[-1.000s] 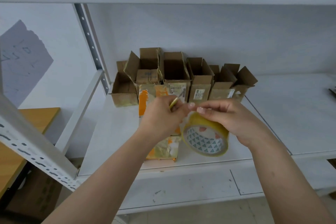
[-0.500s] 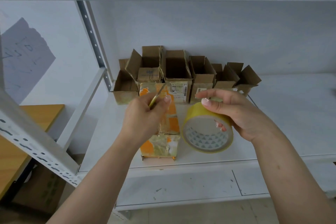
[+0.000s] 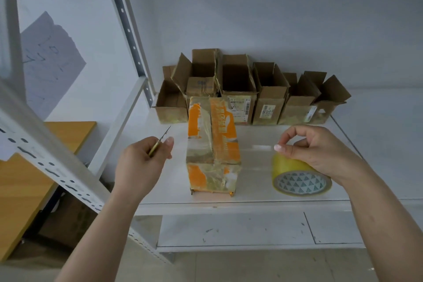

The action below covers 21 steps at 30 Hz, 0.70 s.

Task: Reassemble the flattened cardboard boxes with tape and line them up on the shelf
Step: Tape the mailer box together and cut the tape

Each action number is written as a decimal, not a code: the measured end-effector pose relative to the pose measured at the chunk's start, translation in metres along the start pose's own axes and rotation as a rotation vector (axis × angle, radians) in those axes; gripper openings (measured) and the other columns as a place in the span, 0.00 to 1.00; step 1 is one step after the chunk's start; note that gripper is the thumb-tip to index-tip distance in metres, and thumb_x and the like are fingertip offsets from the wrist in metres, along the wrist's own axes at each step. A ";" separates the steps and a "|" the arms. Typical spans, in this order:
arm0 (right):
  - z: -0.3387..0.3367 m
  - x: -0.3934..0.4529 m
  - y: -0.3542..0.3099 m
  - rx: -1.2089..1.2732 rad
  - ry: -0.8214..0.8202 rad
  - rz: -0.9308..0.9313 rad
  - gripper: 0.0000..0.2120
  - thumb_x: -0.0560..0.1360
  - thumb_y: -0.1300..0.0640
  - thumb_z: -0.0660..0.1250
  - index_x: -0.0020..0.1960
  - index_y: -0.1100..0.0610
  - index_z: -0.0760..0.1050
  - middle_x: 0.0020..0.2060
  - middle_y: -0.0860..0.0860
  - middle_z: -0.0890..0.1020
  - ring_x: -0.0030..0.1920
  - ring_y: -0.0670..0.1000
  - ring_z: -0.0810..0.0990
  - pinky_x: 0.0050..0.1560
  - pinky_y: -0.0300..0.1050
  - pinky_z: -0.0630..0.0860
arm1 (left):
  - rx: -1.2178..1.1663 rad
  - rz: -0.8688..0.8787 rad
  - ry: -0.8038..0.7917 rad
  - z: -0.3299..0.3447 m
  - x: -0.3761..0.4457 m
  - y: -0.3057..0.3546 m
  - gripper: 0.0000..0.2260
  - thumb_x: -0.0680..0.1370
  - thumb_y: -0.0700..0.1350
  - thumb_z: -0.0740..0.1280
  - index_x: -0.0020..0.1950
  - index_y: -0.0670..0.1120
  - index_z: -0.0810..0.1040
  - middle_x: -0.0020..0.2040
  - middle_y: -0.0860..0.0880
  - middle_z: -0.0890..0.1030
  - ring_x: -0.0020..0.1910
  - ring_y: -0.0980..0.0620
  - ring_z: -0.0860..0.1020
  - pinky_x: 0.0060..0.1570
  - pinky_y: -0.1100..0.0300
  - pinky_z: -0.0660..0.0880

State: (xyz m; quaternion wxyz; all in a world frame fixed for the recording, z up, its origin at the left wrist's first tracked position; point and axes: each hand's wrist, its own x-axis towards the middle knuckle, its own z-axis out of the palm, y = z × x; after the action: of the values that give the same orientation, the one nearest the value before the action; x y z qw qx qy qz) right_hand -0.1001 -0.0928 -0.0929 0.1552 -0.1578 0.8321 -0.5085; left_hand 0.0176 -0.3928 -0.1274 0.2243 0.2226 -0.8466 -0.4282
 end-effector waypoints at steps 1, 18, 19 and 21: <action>0.002 0.002 0.003 0.007 -0.005 0.004 0.20 0.57 0.39 0.74 0.41 0.51 0.80 0.25 0.53 0.75 0.28 0.49 0.73 0.36 0.43 0.71 | 0.016 0.000 0.005 0.001 0.000 -0.004 0.18 0.79 0.56 0.66 0.31 0.50 0.78 0.31 0.49 0.78 0.32 0.44 0.76 0.34 0.56 0.70; 0.062 0.033 0.057 -0.021 -0.044 0.144 0.07 0.69 0.51 0.76 0.40 0.49 0.78 0.31 0.53 0.81 0.33 0.52 0.79 0.37 0.43 0.75 | -0.307 -0.215 -0.130 0.061 -0.016 -0.052 0.22 0.79 0.58 0.63 0.26 0.53 0.74 0.24 0.55 0.71 0.24 0.60 0.68 0.32 0.59 0.65; 0.068 0.033 0.058 -0.026 -0.049 0.140 0.07 0.70 0.51 0.76 0.40 0.49 0.78 0.31 0.53 0.81 0.33 0.52 0.79 0.36 0.43 0.74 | -0.327 -0.231 -0.155 0.064 -0.018 -0.051 0.23 0.78 0.60 0.61 0.25 0.53 0.73 0.24 0.55 0.70 0.24 0.60 0.67 0.31 0.60 0.63; 0.076 0.034 0.058 -0.017 -0.052 0.136 0.08 0.70 0.50 0.76 0.41 0.50 0.77 0.32 0.54 0.81 0.33 0.52 0.79 0.36 0.43 0.74 | -0.324 -0.226 -0.184 0.068 -0.020 -0.051 0.24 0.77 0.63 0.58 0.24 0.54 0.69 0.25 0.55 0.68 0.24 0.59 0.65 0.30 0.60 0.62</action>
State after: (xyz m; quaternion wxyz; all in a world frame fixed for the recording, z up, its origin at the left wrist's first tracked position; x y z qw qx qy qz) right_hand -0.1049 -0.1431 -0.1813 0.2097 -0.1153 0.8409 -0.4855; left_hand 0.0043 -0.3662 -0.2094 0.1294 0.2370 -0.7532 -0.5998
